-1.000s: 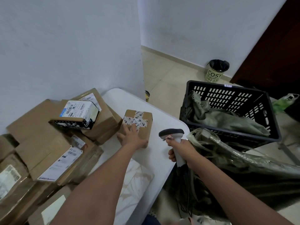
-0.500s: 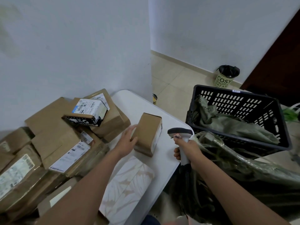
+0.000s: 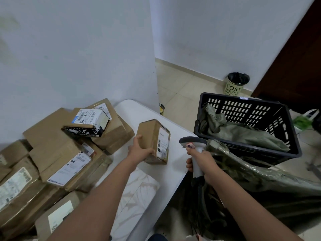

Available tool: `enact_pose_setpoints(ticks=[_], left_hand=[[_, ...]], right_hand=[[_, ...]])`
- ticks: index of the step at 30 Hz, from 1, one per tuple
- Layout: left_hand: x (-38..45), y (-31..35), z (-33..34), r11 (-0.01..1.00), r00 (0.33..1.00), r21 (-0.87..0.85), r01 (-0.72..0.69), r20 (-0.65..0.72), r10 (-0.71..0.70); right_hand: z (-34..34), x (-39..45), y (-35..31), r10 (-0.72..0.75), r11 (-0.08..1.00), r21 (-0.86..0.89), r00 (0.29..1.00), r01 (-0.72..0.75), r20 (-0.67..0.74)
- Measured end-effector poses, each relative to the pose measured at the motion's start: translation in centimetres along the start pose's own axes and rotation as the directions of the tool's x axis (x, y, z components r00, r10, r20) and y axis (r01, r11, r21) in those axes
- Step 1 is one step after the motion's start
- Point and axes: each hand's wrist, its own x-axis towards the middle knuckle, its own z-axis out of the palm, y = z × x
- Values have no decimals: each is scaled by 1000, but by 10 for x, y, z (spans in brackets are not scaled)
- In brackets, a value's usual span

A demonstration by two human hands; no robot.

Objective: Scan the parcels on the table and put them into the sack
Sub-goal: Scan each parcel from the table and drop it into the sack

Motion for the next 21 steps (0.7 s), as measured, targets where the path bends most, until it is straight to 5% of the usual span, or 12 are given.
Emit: enact_pose_setpoints(ticks=[2,5,21], left_hand=[[-11,-3,-12,949,997,-313,35,83,-9],[-28,-8,-20,856,987,-513,59,158,26],[-85,-33,-6,766,992,-635,-98,-3,124]], right_hand=[[-2,-5,-7,-19,1000,3,1000,19,6],[-3,-11,-14,-47,999,3,998,47,36],[-18,-41,-28,-80,978,-169,967,123,241]])
